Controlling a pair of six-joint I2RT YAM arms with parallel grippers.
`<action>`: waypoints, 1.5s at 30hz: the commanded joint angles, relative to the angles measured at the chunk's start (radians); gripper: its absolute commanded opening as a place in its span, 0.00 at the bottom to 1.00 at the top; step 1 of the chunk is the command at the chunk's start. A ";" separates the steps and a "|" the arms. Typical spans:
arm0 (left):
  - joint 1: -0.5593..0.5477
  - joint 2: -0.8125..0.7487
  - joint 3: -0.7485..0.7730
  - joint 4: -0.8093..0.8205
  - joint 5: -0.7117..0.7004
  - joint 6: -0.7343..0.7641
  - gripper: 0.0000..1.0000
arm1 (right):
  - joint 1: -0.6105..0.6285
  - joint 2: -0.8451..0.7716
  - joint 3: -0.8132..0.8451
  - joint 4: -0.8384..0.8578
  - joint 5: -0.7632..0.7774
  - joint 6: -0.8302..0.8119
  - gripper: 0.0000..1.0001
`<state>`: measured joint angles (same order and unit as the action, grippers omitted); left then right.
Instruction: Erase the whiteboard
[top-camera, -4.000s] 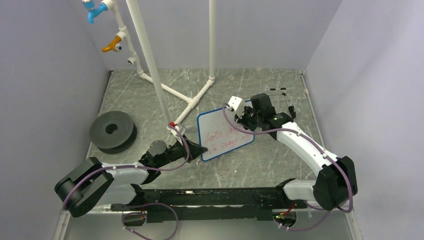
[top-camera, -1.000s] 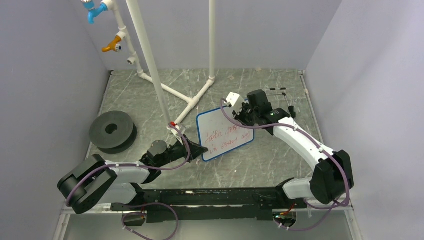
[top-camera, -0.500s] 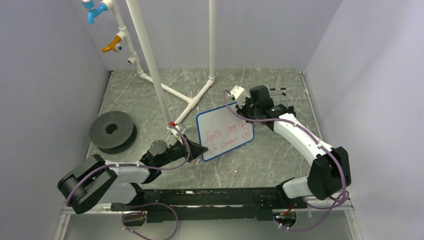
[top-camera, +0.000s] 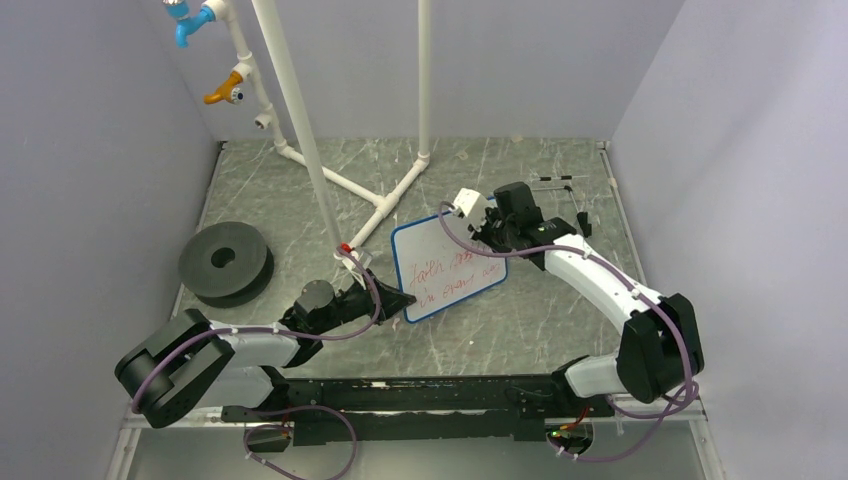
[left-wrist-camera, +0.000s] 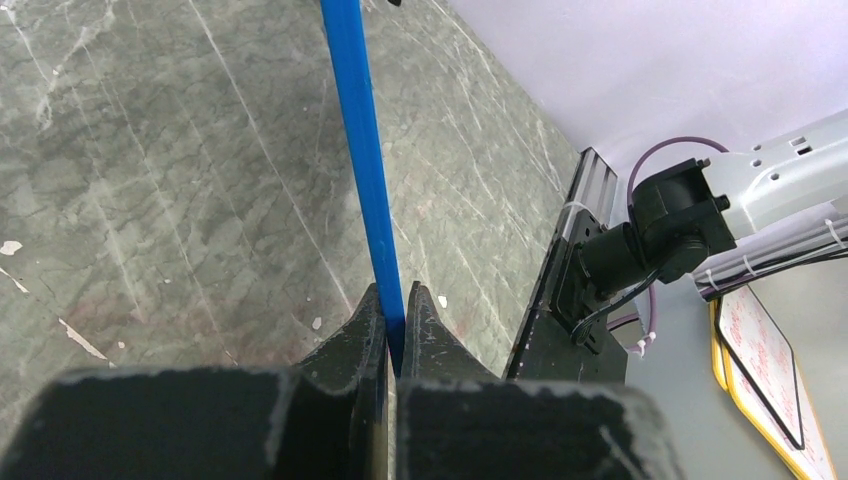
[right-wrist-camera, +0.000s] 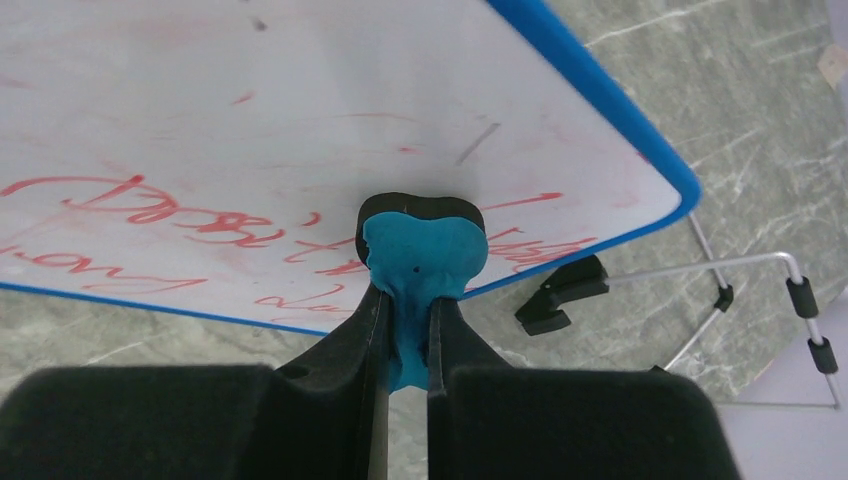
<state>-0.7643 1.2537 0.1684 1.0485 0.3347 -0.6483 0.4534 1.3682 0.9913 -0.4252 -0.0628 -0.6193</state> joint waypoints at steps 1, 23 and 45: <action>-0.023 -0.019 0.030 0.094 0.148 0.063 0.00 | 0.045 -0.011 -0.001 -0.062 -0.151 -0.025 0.00; -0.023 -0.010 0.026 0.113 0.160 0.063 0.00 | -0.016 -0.021 -0.039 -0.087 -0.201 -0.087 0.00; -0.021 -0.036 0.019 0.087 0.158 0.073 0.00 | -0.094 0.042 -0.014 -0.096 -0.146 -0.078 0.00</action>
<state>-0.7643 1.2381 0.1684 1.0355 0.3428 -0.6186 0.3405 1.4067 1.0672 -0.5053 -0.1905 -0.6407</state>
